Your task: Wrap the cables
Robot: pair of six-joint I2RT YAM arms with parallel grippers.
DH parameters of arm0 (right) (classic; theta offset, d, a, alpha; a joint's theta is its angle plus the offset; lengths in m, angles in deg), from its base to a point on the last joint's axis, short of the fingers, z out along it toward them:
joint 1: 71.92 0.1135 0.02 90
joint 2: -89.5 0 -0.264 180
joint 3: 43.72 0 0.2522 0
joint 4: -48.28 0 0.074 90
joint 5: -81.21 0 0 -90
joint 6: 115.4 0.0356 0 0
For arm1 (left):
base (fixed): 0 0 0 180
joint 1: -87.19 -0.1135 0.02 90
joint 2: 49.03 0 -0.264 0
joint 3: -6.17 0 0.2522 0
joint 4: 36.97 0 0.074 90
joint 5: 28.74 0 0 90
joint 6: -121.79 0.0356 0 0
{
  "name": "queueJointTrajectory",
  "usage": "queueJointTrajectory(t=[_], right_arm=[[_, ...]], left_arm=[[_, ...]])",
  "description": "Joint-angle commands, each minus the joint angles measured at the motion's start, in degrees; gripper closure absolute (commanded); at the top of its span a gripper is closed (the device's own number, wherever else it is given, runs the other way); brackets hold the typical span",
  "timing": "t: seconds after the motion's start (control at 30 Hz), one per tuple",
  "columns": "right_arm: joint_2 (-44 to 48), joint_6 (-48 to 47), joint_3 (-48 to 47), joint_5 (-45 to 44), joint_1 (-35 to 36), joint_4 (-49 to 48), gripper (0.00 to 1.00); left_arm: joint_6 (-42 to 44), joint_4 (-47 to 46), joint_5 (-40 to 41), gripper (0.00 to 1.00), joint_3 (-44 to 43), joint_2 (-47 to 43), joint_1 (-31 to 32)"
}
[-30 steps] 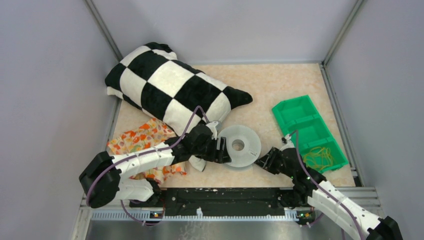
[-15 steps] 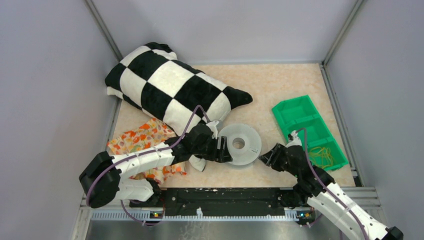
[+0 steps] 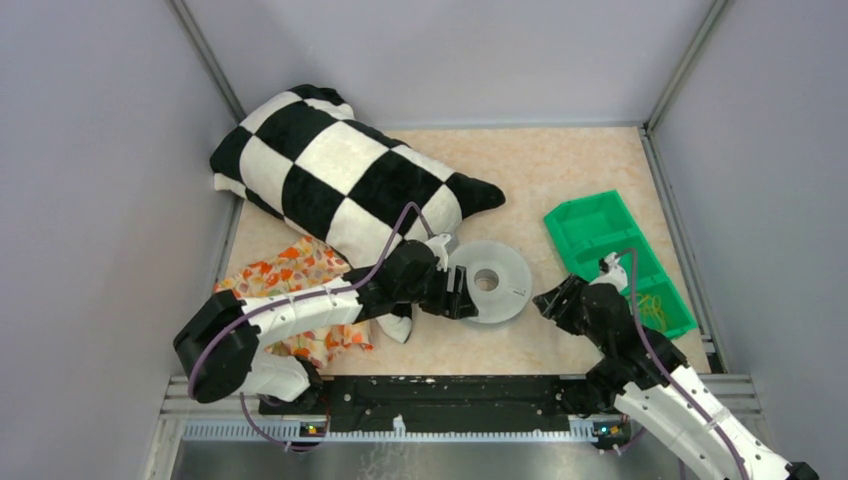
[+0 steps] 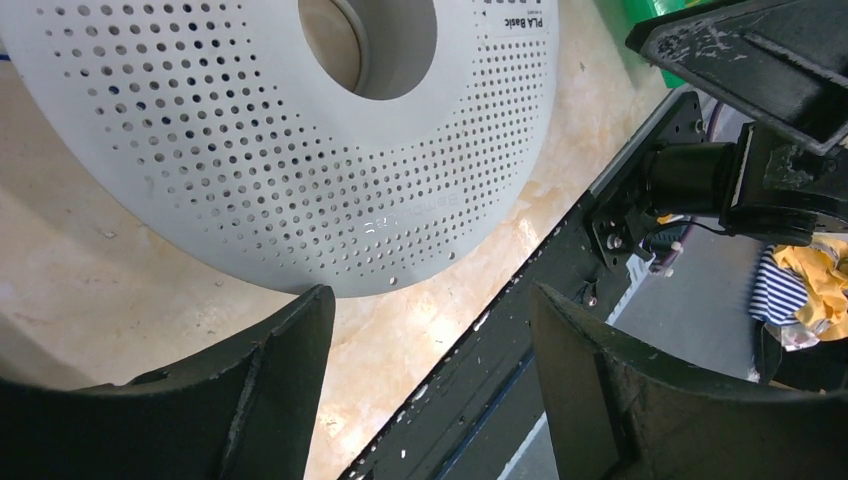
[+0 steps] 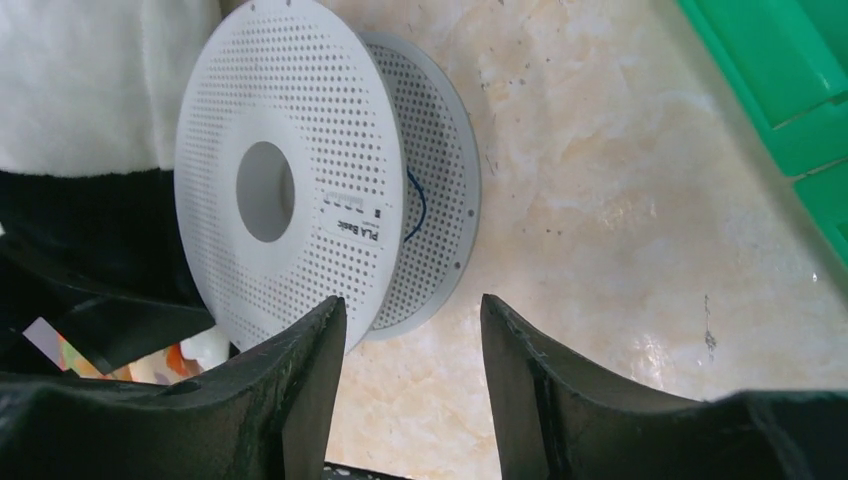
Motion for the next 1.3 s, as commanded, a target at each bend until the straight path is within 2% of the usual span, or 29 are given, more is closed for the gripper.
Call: queueJointTrajectory(t=[0.0,0.1,0.27,0.37,0.43,0.57,0.63,0.73,0.8,0.9,1.0,1.1,1.27], right_arm=[[-2.0,1.3,-5.8,-4.9,0.4,-1.1,0.46],[-5.0,-1.0,-8.6,-6.3,0.4,-4.0,0.39],[-16.9,-14.3,-19.2,-8.9,0.4,-6.3,0.25],[-24.2,-19.5,-27.7,-14.2,0.4,-3.6,0.08],[-27.5,-22.8,-32.3,-16.9,0.3,-3.4,0.02],[-32.5,-27.5,-40.0,-20.1,0.4,-1.4,0.01],[-34.3,-27.7,-42.8,-22.7,0.3,0.7,0.01],[-36.1,-26.2,-45.1,-25.7,0.4,4.2,0.01],[-36.8,-25.4,-45.6,-26.2,0.3,5.7,0.01],[-37.4,-25.2,-44.4,-25.4,0.4,6.1,0.01],[-37.4,-22.4,-41.7,-24.6,0.4,7.5,0.01],[-37.2,-20.4,-39.8,-23.0,0.4,8.9,0.01],[-37.4,-24.8,-38.2,-20.0,0.4,6.1,0.01]], left_arm=[[2.1,-2.7,-0.3,0.23,-2.5,-0.2,0.2],[3.2,1.6,-0.4,0.23,-3.4,-2.5,0.2],[6.9,12.7,3.6,0.23,-7.4,-8.1,0.2],[8.7,17.4,9.3,0.22,-9.1,-12.5,0.2],[8.7,19.9,15.9,0.22,-10.6,-15.2,0.2],[5.8,21.8,26.7,0.16,-11.7,-20.6,0.2],[5.6,21.7,30.0,0.16,-11.6,-23.4,0.2],[5.7,23.9,32.8,0.09,-13.9,-25.5,0.1],[5.9,27.3,35.2,0.02,-16.8,-25.0,0.1],[0.2,37.2,44.7,0.02,-21.1,-22.4,-0.1],[-1.2,43.2,47.3,0.02,-24.3,-18.8,-1.0],[-0.7,45.1,47.0,0.02,-25.9,-16.3,-1.4],[-5.0,45.9,50.9,0.02,-25.6,-14.2,-1.4]])
